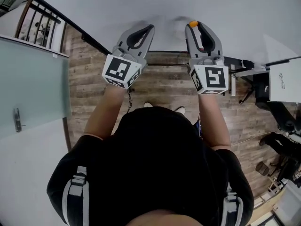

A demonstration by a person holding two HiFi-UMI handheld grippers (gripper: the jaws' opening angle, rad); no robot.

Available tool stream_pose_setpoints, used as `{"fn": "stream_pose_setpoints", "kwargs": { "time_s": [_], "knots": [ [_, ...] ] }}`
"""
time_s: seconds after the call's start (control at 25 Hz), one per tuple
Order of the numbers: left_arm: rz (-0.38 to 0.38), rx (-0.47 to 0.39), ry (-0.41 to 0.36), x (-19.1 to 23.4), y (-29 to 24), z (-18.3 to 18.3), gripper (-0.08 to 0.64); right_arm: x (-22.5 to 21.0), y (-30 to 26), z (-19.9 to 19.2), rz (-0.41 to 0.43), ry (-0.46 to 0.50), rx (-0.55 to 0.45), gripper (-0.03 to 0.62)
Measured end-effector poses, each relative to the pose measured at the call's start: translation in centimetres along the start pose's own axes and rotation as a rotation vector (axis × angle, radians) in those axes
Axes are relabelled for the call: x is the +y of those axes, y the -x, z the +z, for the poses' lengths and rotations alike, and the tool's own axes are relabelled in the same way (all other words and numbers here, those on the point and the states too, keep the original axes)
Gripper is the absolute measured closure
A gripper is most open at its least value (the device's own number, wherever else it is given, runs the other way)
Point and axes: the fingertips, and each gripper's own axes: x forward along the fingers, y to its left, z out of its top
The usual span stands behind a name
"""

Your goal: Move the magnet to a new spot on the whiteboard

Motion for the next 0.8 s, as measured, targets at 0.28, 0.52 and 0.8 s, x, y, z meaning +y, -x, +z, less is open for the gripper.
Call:
{"fn": "stream_pose_setpoints", "kwargs": {
  "time_s": [0.28,0.52,0.8],
  "knots": [
    [-0.003,0.004,-0.002,-3.2,-0.4,-0.4,0.555,-1.2,3.6,-1.2,0.093,-0.053,-0.054,0.472],
    [-0.041,-0.013,0.007,-6.0,0.0,-0.8,0.555,-1.7,6.4,-2.8,0.145,-0.042,-0.047,0.472],
    [-0.081,-0.006,0.005,-8.6,1.1,-2.0,0.555,-1.4,8.9,-4.1,0.195,-0.066,-0.038,0.472]
  ]
}}
